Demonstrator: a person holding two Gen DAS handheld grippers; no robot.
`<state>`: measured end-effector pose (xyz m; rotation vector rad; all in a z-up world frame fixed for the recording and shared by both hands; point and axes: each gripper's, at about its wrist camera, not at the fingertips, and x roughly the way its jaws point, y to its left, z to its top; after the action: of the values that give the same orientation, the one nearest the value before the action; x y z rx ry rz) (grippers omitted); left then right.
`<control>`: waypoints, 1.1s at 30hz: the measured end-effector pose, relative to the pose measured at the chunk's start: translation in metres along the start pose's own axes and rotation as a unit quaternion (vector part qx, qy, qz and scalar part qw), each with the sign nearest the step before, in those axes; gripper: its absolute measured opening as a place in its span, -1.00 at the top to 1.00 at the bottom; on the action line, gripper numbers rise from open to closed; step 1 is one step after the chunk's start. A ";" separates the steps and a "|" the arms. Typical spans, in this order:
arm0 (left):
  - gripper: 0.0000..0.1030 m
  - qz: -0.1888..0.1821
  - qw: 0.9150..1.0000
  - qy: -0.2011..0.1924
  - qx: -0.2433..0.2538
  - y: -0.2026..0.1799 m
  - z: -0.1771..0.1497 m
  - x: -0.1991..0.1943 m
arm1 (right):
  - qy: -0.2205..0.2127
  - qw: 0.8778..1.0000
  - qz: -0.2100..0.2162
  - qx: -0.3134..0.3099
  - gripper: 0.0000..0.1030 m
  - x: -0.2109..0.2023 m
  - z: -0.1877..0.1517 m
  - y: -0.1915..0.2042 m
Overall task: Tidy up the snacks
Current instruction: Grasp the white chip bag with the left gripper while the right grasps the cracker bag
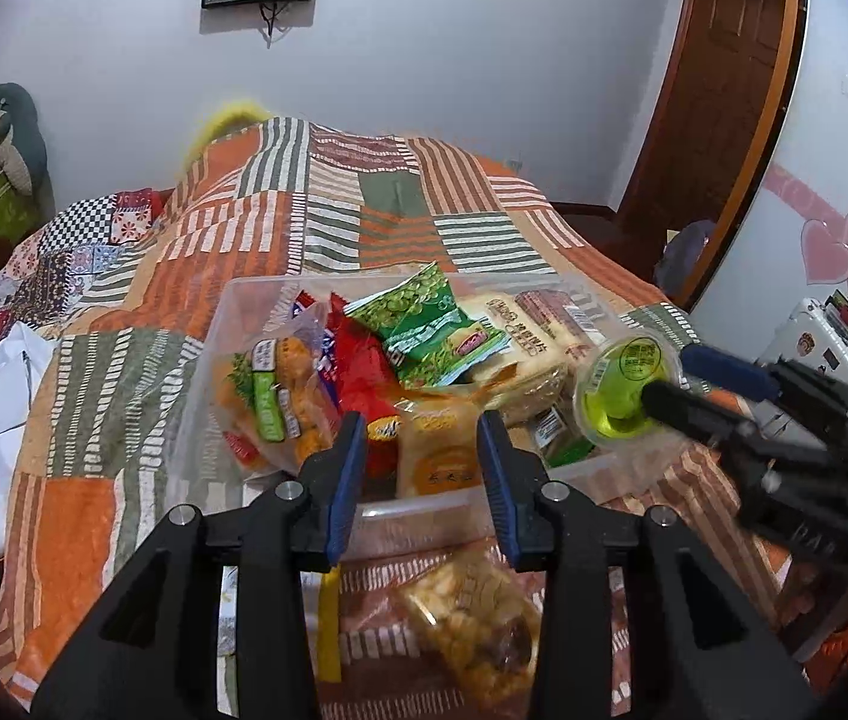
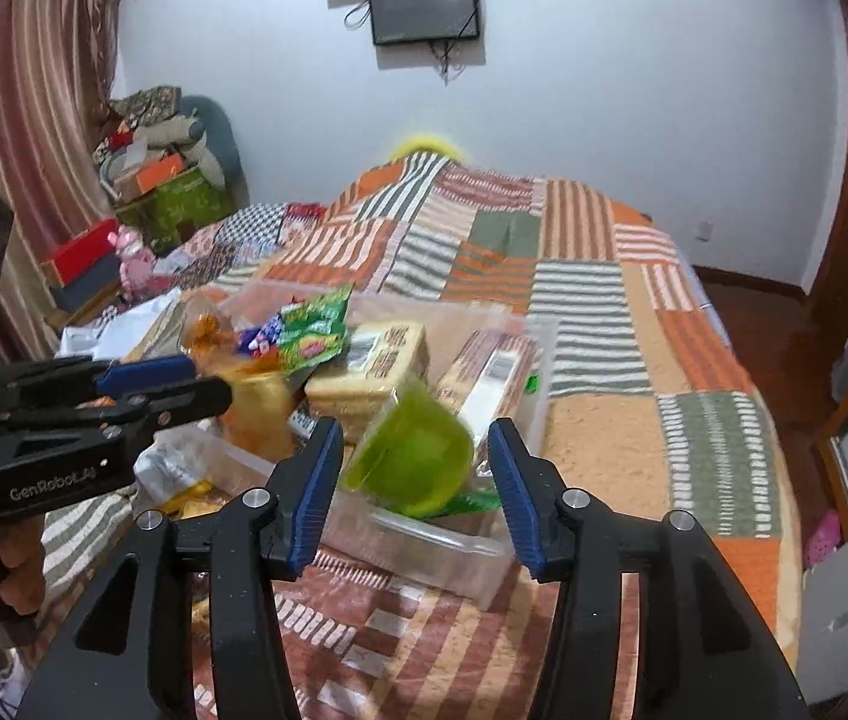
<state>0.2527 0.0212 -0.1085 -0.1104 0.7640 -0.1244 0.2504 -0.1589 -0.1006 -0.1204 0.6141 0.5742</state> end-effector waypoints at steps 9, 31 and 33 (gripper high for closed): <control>0.25 0.013 1.000 0.004 -0.004 0.012 -0.018 -0.023 | -0.001 1.000 0.009 0.015 0.04 -0.019 -0.006 -0.003; -0.56 0.038 0.994 0.086 -0.058 0.072 -0.082 -0.002 | 0.065 0.996 0.065 0.012 -0.27 0.012 -0.035 0.044; -0.57 0.038 0.993 0.091 -0.060 0.075 -0.081 0.005 | 0.070 0.995 0.068 0.010 -0.27 0.015 -0.037 0.046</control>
<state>0.2057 0.0900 -0.1807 -0.1866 0.9571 -0.0160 0.2170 -0.1230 -0.1367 -0.1014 0.7689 0.6951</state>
